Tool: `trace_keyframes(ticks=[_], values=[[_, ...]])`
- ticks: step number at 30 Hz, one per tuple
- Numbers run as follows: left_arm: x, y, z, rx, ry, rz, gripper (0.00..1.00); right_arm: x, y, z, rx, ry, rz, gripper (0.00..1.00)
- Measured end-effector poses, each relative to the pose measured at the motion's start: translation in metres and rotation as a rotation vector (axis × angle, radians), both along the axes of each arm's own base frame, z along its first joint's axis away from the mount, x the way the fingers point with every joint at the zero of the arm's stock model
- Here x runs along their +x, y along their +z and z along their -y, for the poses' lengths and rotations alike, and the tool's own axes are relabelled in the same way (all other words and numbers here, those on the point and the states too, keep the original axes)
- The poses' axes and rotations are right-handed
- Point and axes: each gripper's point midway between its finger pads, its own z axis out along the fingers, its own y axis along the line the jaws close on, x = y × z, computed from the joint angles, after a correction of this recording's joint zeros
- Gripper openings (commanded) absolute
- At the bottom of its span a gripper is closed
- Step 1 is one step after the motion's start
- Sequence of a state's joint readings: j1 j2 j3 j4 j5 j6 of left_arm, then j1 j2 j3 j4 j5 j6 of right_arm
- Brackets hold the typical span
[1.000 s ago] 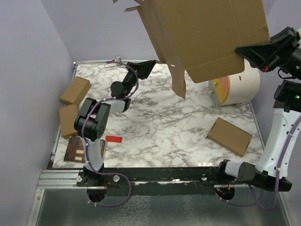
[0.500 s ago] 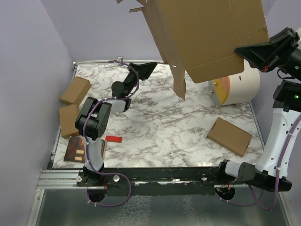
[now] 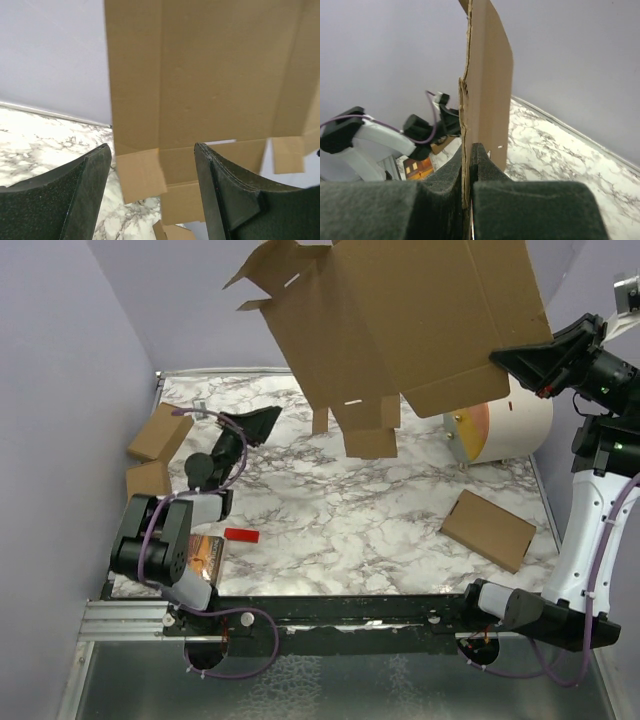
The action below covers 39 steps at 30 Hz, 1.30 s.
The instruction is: Fold the paper box
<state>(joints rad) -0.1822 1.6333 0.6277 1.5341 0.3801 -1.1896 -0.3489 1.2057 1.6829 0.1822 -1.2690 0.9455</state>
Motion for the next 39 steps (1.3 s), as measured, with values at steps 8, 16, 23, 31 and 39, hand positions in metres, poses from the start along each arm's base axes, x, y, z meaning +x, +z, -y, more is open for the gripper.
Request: trace_keyframes(ticks=[8, 16, 23, 31, 39], values=[[-0.054, 0.022, -0.042, 0.049, 0.054, 0.071, 0.70, 0.017, -0.050, 0.008, -0.115, -0.004, 0.015, 0.01], [-0.075, 0.099, -0.058, 0.339, 0.177, 0.182, 0.82, 0.013, -0.085, 0.009, -0.251, 0.004, 0.067, 0.01], [-0.072, 0.116, -0.069, 0.645, 0.304, 0.280, 0.83, 0.011, -0.105, 0.010, -0.288, 0.023, 0.060, 0.01], [-0.013, 0.061, -0.067, 0.859, 0.241, 0.261, 0.83, 0.005, -0.103, 0.008, -0.305, 0.041, 0.081, 0.01], [0.017, 0.065, -0.064, 0.890, 0.227, 0.305, 0.67, 0.003, -0.104, 0.006, -0.302, 0.064, 0.081, 0.01]])
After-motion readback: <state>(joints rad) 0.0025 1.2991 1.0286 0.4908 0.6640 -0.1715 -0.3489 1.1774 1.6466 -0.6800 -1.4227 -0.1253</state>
